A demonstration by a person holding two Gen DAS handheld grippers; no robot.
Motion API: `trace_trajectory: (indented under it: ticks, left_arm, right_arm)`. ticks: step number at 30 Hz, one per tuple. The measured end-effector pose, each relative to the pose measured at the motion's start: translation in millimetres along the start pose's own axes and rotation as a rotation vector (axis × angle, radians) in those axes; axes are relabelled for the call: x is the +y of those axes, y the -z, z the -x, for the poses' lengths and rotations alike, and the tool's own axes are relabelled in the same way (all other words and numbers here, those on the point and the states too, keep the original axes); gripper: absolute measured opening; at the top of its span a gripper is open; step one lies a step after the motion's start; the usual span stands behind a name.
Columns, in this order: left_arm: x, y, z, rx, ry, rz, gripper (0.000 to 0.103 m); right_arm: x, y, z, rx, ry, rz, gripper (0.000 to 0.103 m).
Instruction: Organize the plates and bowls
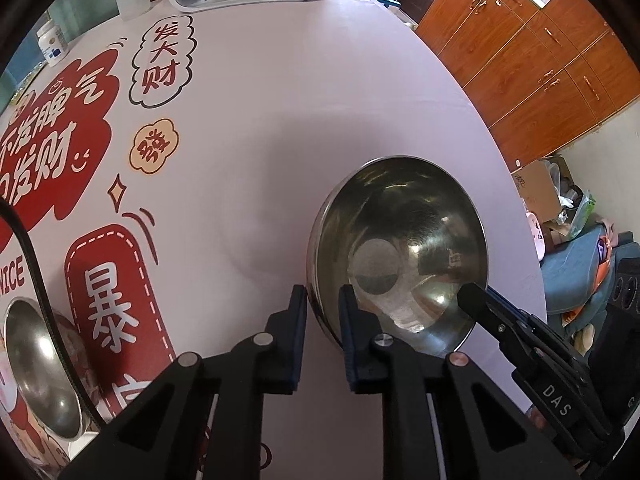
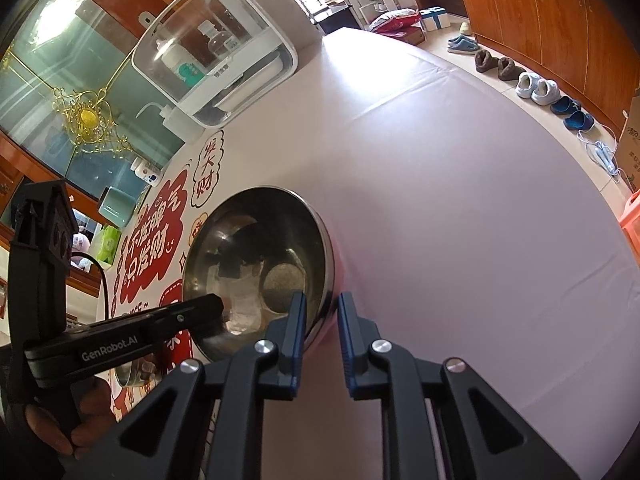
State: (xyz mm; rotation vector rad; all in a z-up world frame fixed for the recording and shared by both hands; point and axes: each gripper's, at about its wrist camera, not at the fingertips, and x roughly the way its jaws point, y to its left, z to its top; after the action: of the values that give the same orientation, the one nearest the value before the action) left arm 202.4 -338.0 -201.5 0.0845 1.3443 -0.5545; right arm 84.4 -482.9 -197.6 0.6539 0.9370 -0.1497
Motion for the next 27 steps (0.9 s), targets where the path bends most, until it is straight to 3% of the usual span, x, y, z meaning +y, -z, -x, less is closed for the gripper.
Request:
trace_trajectory:
  ticks: [12,27]
  left_arm:
    - [2,17,20,0.011,-0.011,0.005,0.014]
    - [-9,65,64,-0.016,-0.022,-0.052,0.015]
  right_arm:
    - [8,18,16,0.029,-0.022,0.040,0.015]
    - [10,52,52,0.041,-0.081,0.041,0.015]
